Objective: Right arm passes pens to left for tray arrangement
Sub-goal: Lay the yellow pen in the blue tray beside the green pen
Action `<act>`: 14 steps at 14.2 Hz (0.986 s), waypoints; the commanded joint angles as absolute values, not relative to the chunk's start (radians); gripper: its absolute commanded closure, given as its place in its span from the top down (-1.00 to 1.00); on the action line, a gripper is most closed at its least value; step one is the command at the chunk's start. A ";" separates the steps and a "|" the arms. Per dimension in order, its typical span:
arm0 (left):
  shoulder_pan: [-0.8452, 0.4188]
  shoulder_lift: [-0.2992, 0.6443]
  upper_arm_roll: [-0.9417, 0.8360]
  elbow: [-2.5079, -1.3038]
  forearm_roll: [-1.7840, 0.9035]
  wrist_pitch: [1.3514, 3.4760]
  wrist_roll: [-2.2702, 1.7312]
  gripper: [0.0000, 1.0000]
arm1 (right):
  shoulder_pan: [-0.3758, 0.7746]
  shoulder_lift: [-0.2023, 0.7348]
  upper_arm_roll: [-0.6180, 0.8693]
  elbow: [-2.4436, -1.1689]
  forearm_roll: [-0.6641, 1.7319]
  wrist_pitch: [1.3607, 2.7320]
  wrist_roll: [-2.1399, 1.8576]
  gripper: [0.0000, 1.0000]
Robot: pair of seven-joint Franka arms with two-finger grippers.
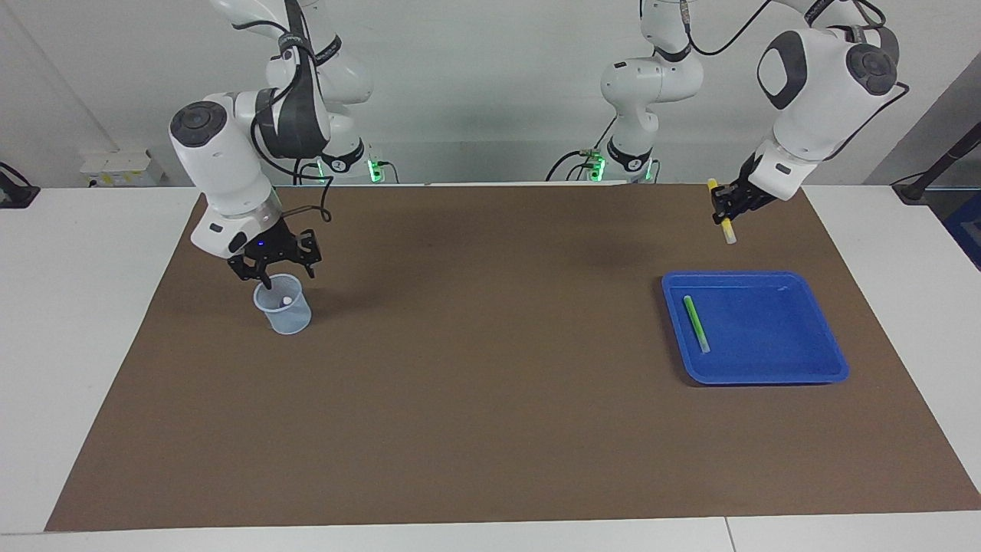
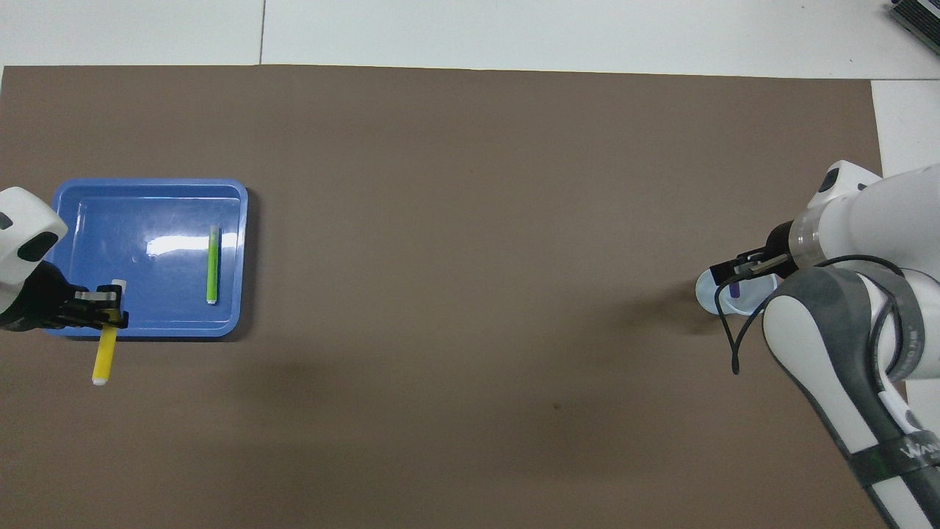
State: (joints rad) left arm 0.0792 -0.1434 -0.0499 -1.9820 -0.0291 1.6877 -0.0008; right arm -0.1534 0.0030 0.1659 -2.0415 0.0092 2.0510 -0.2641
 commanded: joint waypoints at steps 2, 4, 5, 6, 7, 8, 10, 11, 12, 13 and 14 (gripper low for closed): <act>0.112 -0.086 -0.061 -1.979 0.043 1.753 0.090 -1.00 | -0.167 0.026 0.183 -2.036 -0.018 2.086 -0.275 0.14; 0.127 -0.045 -0.061 -1.982 0.052 1.805 0.118 -1.00 | -0.169 0.043 0.184 -2.036 -0.023 2.118 -0.275 -0.07; 0.133 -0.025 -0.061 -1.983 0.054 1.830 0.124 -1.00 | -0.167 0.058 0.184 -2.036 -0.028 2.155 -0.275 -0.07; 0.135 -0.002 -0.061 -1.983 0.054 1.850 0.126 -1.00 | -0.170 0.078 0.184 -2.036 -0.046 2.178 -0.279 -0.07; 0.135 0.012 -0.061 -1.988 0.054 1.876 0.126 -1.00 | -0.170 0.080 0.184 -2.036 -0.061 2.183 -0.299 -0.07; 0.137 0.026 -0.061 -1.994 0.054 1.893 0.127 -1.00 | -0.169 0.080 0.184 -2.036 -0.063 2.184 -0.302 -0.07; 0.141 0.054 -0.061 -1.997 0.054 1.922 0.126 -1.00 | -0.173 0.094 0.184 -2.037 -0.063 2.190 -0.304 -0.07; 0.143 0.075 -0.061 -1.999 0.054 1.945 0.126 -1.00 | -0.175 0.095 0.184 -2.042 -0.061 2.189 -0.304 -0.07; 0.144 0.090 -0.061 -2.003 0.054 1.969 0.126 -1.00 | -0.175 0.094 0.184 -2.045 -0.063 2.178 -0.305 -0.07; 0.144 0.106 -0.061 -2.012 0.054 1.995 0.126 -1.00 | -0.175 0.092 0.184 -2.046 -0.063 2.171 -0.307 -0.07; 0.153 0.121 -0.061 -2.016 0.054 2.014 0.126 -1.00 | -0.178 0.089 0.184 -2.054 -0.063 2.166 -0.313 -0.07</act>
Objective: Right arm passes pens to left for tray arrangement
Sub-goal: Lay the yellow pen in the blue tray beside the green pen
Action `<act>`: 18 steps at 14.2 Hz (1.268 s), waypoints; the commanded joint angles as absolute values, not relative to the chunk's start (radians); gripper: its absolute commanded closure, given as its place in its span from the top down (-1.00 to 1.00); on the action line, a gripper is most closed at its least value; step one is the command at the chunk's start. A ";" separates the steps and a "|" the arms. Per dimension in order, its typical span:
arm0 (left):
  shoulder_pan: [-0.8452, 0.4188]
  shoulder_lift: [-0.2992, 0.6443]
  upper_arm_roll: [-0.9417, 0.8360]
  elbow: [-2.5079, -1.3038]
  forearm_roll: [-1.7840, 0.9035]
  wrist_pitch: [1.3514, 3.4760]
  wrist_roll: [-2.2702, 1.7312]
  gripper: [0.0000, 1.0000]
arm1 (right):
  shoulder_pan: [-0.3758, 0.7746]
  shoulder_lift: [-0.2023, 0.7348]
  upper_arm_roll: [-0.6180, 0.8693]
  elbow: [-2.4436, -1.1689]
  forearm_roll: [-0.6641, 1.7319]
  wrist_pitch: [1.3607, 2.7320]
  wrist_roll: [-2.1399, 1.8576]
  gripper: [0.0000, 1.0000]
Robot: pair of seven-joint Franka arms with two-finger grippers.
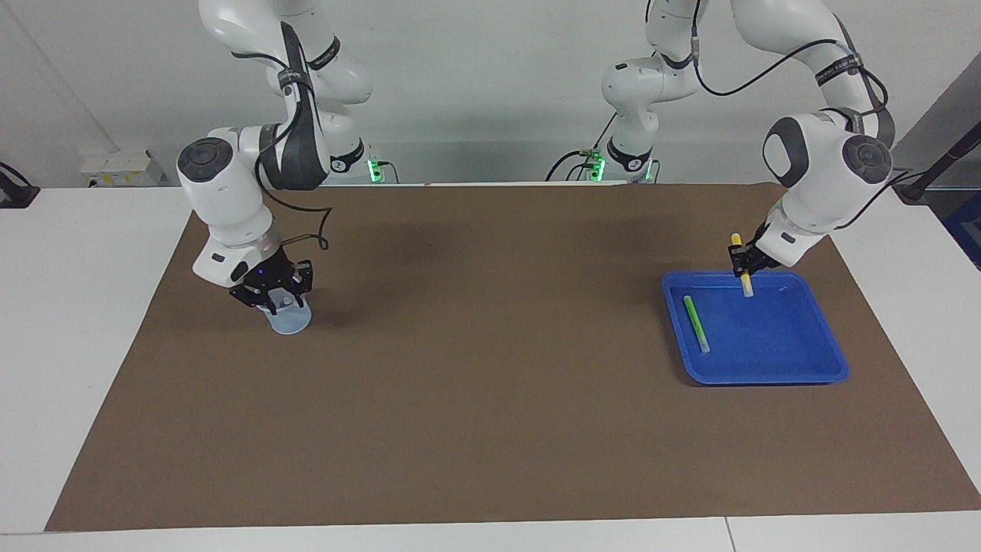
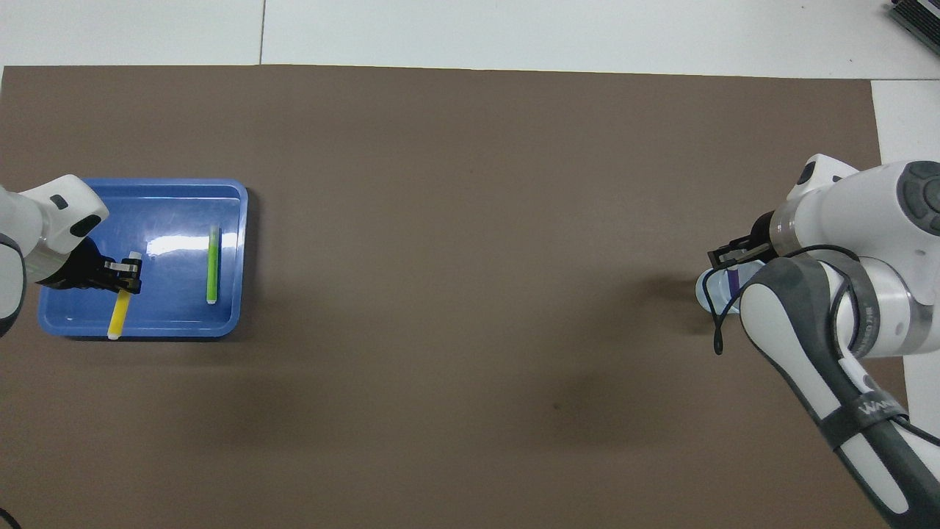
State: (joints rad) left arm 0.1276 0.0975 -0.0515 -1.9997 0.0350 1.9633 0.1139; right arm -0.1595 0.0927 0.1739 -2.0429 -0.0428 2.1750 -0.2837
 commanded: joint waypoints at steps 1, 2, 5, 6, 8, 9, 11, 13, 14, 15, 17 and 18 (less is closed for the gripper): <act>0.156 0.136 -0.061 -2.017 0.054 2.034 0.126 -1.00 | -0.179 0.087 0.184 -2.060 -0.063 2.168 -0.339 -0.07; 0.156 0.150 -0.061 -2.017 0.054 2.049 0.126 -1.00 | -0.187 0.086 0.184 -2.063 -0.063 2.163 -0.365 -0.07; 0.158 0.193 -0.061 -2.017 0.054 2.101 0.126 -1.00 | -0.192 0.081 0.184 -2.075 -0.063 2.152 -0.373 -0.07; 0.158 0.208 -0.061 -2.017 0.054 2.121 0.126 -1.00 | -0.193 0.080 0.184 -2.075 -0.063 2.152 -0.373 -0.07; 0.158 0.241 -0.061 -2.019 0.054 2.166 0.124 -1.00 | -0.193 0.080 0.184 -2.082 -0.063 2.151 -0.374 -0.09; 0.160 0.250 -0.060 -2.019 0.054 2.181 0.124 -1.00 | -0.193 0.078 0.184 -2.082 -0.063 2.149 -0.376 -0.11; 0.160 0.271 -0.060 -2.019 0.054 2.209 0.124 -1.00 | -0.193 0.077 0.184 -2.085 -0.063 2.148 -0.377 -0.14; 0.160 0.291 -0.060 -2.020 0.054 2.249 0.124 -1.00 | -0.193 0.072 0.184 -2.089 -0.063 2.145 -0.377 -0.41; 0.160 0.296 -0.060 -2.020 0.054 2.256 0.124 -1.00 | -0.195 0.072 0.184 -2.089 -0.063 2.145 -0.376 -0.51; 0.160 0.298 -0.060 -2.022 0.054 2.260 0.124 -1.00 | -0.199 0.072 0.184 -2.091 -0.063 2.145 -0.377 -0.61; 0.160 0.298 -0.060 -2.020 0.054 2.258 0.129 -1.00 | -0.202 0.071 0.184 -2.092 -0.063 2.141 -0.377 -1.00; 0.160 0.298 -0.061 -2.019 0.054 2.257 0.129 -1.00 | -0.202 0.071 0.184 -2.092 -0.063 2.131 -0.377 -1.00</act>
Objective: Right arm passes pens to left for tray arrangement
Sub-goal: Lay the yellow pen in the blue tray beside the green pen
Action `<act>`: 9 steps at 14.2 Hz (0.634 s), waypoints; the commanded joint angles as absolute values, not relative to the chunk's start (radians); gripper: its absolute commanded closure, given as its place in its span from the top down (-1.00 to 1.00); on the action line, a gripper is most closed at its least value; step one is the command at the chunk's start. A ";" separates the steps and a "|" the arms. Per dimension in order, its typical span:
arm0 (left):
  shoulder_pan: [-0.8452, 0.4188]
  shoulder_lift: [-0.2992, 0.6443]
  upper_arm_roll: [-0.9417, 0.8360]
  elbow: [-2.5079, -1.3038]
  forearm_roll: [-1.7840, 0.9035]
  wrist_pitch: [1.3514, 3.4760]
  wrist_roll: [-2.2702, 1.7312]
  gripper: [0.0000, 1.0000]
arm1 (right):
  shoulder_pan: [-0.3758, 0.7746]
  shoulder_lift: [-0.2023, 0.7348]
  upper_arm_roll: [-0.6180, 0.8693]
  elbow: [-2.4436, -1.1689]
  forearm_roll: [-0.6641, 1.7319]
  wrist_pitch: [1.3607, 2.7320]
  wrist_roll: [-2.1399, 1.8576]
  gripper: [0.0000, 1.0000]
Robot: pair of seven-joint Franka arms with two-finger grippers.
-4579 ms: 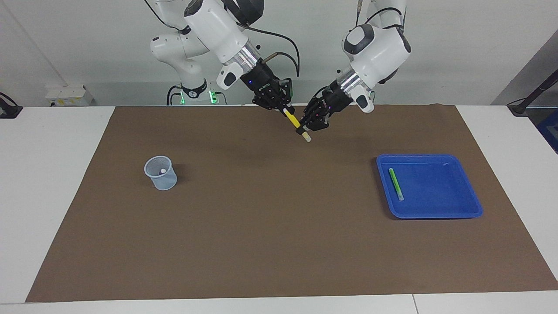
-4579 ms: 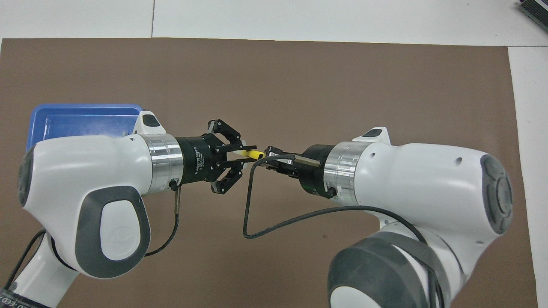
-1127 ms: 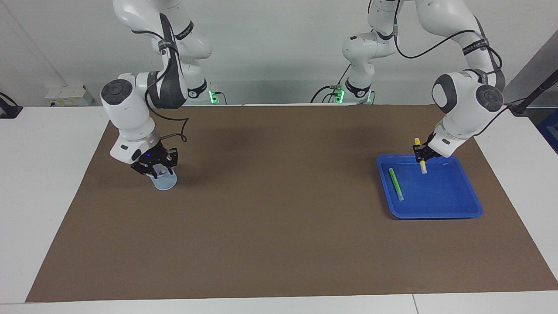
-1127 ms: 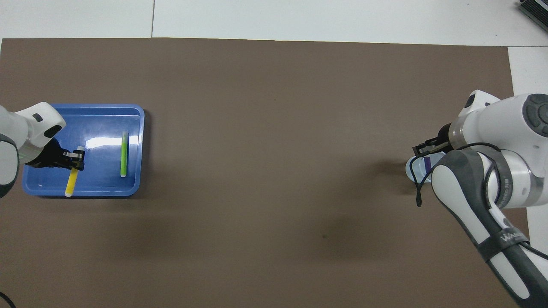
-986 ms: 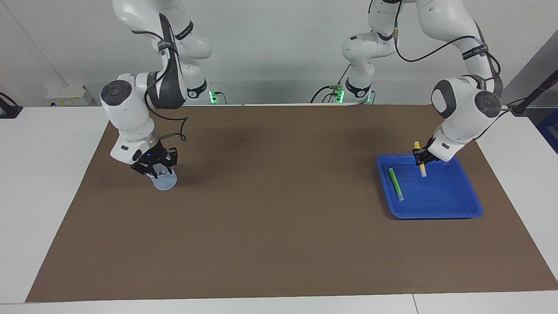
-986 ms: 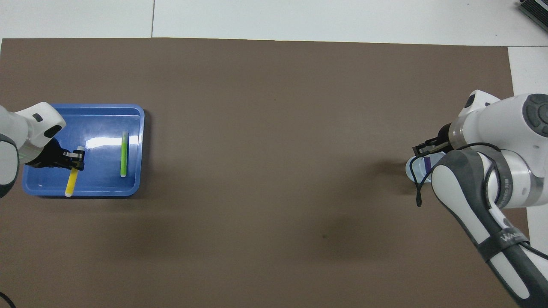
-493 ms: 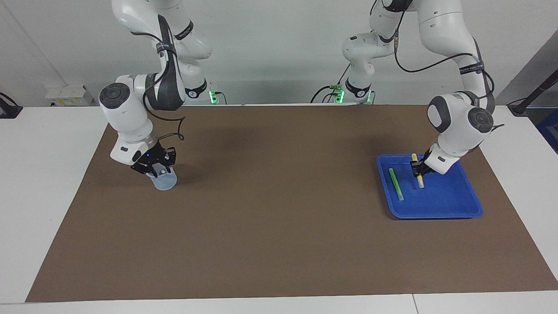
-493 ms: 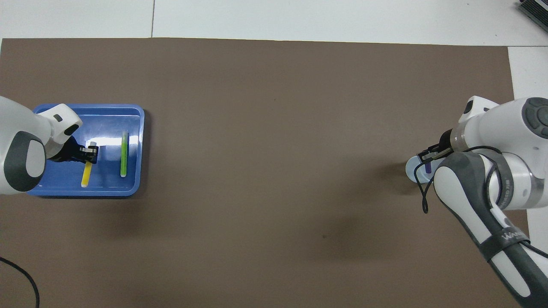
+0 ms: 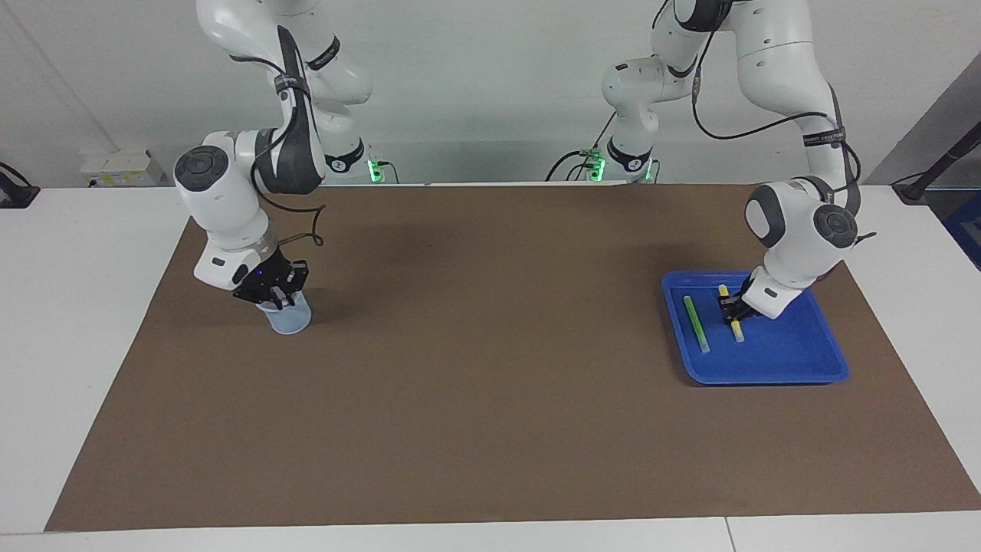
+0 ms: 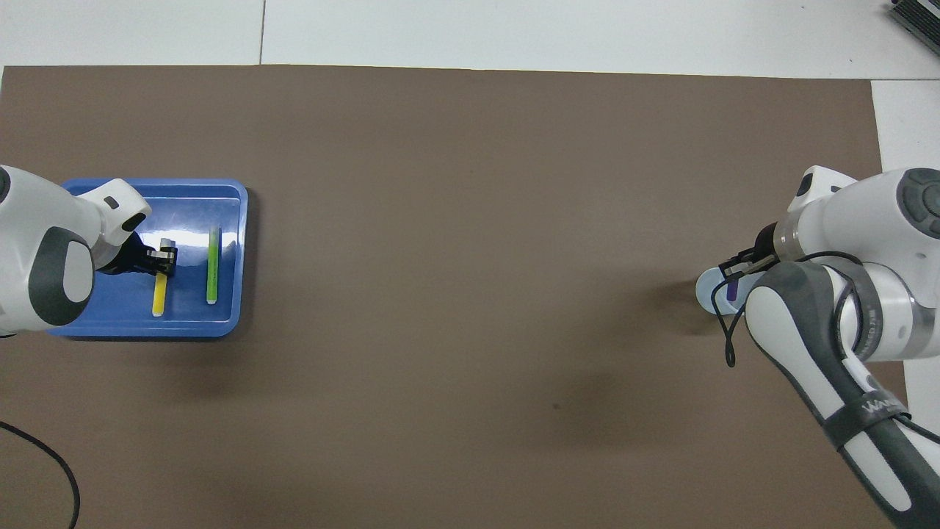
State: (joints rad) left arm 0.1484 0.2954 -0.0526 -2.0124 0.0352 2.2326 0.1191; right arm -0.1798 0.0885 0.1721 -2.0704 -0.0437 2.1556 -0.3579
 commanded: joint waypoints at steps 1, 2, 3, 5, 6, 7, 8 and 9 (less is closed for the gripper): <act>0.158 0.298 -0.061 -2.014 0.054 2.252 0.129 -0.75 | -0.202 0.071 0.184 -2.091 -0.063 2.128 -0.377 -1.00; 0.158 0.299 -0.061 -2.008 0.054 2.243 0.127 -0.42 | -0.202 0.072 0.184 -2.082 -0.064 2.119 -0.386 -1.00; 0.158 0.298 -0.063 -2.006 0.052 2.237 0.127 -0.11 | -0.202 0.078 0.183 -2.056 -0.066 2.094 -0.423 -1.00; 0.156 0.298 -0.063 -2.002 0.045 2.220 0.126 0.40 | -0.206 0.097 0.183 -1.975 -0.096 2.039 -0.500 -1.00; 0.156 0.298 -0.063 -1.993 0.041 2.209 0.126 0.43 | -0.204 0.103 0.184 -1.947 -0.133 2.023 -0.518 -1.00; 0.156 0.298 -0.063 -1.979 0.041 2.189 0.126 0.44 | -0.199 0.101 0.186 -1.928 -0.158 2.013 -0.529 -1.00; 0.156 0.296 -0.063 -1.965 0.040 2.168 0.126 0.44 | -0.193 0.094 0.186 -1.908 -0.161 1.999 -0.531 -1.00; 0.156 0.295 -0.063 -1.950 0.025 2.143 0.124 0.44 | -0.186 0.089 0.189 -1.881 -0.163 1.981 -0.532 -1.00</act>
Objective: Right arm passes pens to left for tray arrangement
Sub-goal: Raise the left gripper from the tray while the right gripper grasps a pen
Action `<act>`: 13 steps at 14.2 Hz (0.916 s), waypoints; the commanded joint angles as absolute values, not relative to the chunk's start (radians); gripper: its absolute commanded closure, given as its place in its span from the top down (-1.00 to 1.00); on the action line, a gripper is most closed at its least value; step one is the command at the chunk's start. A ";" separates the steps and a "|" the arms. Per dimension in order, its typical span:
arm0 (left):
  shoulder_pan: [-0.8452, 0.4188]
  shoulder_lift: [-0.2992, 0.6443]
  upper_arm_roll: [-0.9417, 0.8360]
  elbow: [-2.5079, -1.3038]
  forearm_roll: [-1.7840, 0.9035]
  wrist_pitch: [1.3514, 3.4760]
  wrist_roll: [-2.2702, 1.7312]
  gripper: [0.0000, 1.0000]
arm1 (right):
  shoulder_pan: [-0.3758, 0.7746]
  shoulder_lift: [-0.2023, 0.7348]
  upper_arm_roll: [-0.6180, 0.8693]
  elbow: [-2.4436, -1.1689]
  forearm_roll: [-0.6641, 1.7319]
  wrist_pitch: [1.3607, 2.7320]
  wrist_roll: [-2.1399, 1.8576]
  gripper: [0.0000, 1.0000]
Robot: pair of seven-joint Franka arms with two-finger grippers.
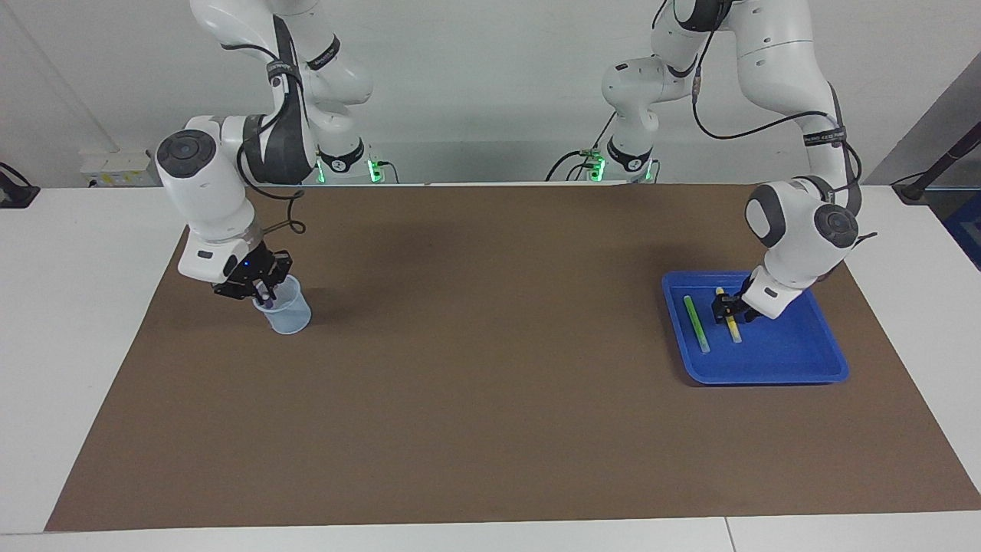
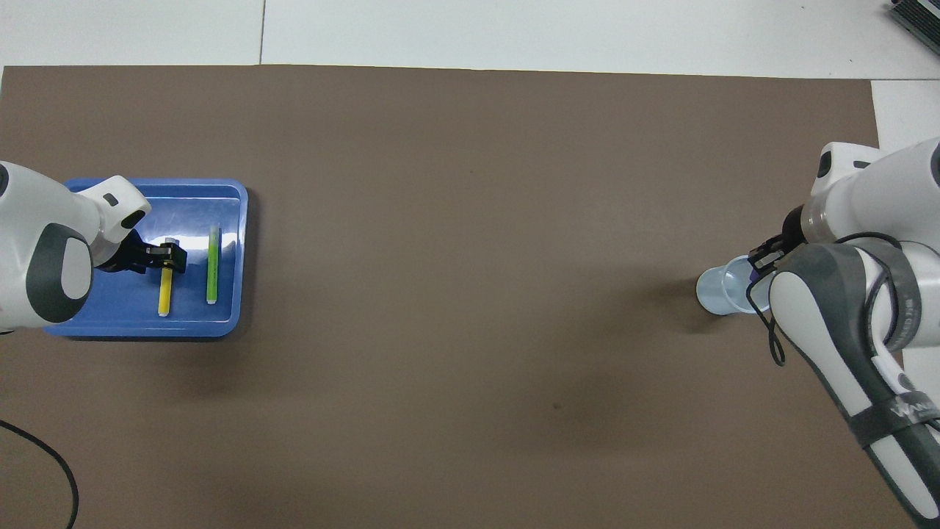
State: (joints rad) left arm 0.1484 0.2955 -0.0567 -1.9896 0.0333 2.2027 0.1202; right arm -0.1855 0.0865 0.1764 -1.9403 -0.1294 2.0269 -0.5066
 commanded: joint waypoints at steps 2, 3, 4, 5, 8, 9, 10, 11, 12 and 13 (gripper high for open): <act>0.156 0.293 -0.063 -1.901 -0.037 2.073 0.120 0.45 | -0.147 0.087 0.190 -1.777 -0.163 1.910 -0.534 -1.00; 0.156 0.290 -0.063 -1.872 -0.063 2.027 0.115 0.46 | -0.120 0.090 0.189 -1.723 -0.166 1.878 -0.534 -1.00; 0.156 0.287 -0.063 -1.844 -0.086 1.981 0.107 0.49 | -0.100 0.091 0.190 -1.683 -0.175 1.853 -0.534 -1.00; 0.158 0.282 -0.061 -1.815 -0.118 1.933 0.086 0.51 | -0.075 0.091 0.190 -1.655 -0.190 1.833 -0.534 -1.00; 0.156 0.262 -0.060 -1.738 -0.257 1.818 -0.070 0.52 | 0.018 0.078 0.192 -1.594 -0.184 1.755 -0.496 -1.00; 0.158 0.255 -0.061 -1.721 -0.311 1.789 -0.134 0.59 | 0.049 0.075 0.192 -1.583 -0.181 1.740 -0.430 -1.00; 0.158 0.249 -0.060 -1.704 -0.368 1.766 -0.185 0.82 | 0.069 0.065 0.199 -1.580 -0.178 1.726 -0.355 -1.00; 0.156 0.236 -0.060 -1.695 -0.415 1.757 -0.236 1.00 | 0.074 0.060 0.218 -1.580 -0.148 1.723 -0.275 -1.00; 0.155 0.226 -0.063 -1.695 -0.452 1.753 -0.292 1.00 | 0.075 0.054 0.235 -1.580 -0.065 1.724 -0.199 -1.00; 0.155 0.215 -0.066 -1.695 -0.486 1.746 -0.339 1.00 | 0.075 0.049 0.238 -1.580 0.001 1.724 -0.116 -1.00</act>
State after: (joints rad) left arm 0.1487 0.2388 -0.0595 -1.7009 -0.4217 1.7817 -0.2425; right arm 0.0846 0.0650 0.2209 -1.5854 -0.0974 1.7422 -0.2411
